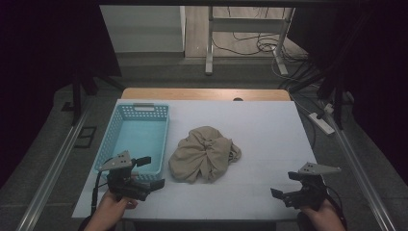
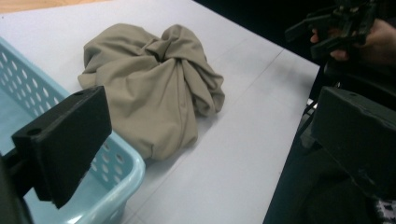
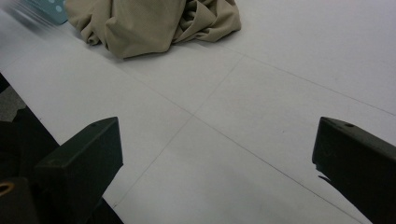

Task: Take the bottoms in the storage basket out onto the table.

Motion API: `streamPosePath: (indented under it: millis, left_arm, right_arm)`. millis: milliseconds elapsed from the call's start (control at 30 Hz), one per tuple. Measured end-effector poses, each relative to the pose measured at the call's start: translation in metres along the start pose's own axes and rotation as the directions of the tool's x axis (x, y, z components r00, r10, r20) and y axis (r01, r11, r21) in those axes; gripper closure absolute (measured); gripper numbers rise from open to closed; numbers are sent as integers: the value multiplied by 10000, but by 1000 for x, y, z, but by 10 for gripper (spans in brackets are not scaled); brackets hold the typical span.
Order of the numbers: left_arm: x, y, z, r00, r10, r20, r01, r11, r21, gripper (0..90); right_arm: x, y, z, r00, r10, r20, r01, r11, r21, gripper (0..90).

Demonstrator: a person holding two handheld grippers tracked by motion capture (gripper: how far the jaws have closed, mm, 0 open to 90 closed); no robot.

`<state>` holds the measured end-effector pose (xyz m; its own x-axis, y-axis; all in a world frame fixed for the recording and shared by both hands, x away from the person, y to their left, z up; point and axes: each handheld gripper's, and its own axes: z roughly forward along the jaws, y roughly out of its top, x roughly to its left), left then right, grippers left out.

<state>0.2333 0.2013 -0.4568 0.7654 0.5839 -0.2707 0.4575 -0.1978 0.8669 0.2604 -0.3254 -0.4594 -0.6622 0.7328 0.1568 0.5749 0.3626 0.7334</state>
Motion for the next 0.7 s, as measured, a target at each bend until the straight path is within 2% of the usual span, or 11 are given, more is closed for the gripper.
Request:
streamPosePath:
  millis: [67, 333, 700]
  left_arm:
    - [0, -2, -2, 9999, -30, -123, 30, 10000, 42, 0]
    - [4, -10, -12, 9979, -571, -318, 570, 9984, -26, 0]
    - [5, -23, -22, 9945, -718, -763, 721, 9974, 20, 0]
  right_arm:
    - [0, 0, 0, 10000, -1, 1, 1, 10000, -7, 18]
    - [0, 0, 0, 10000, -10, 1, 10, 10000, -9, 18]
    - [0, 0, 0, 10000, -17, 1, 17, 10000, -15, 18]
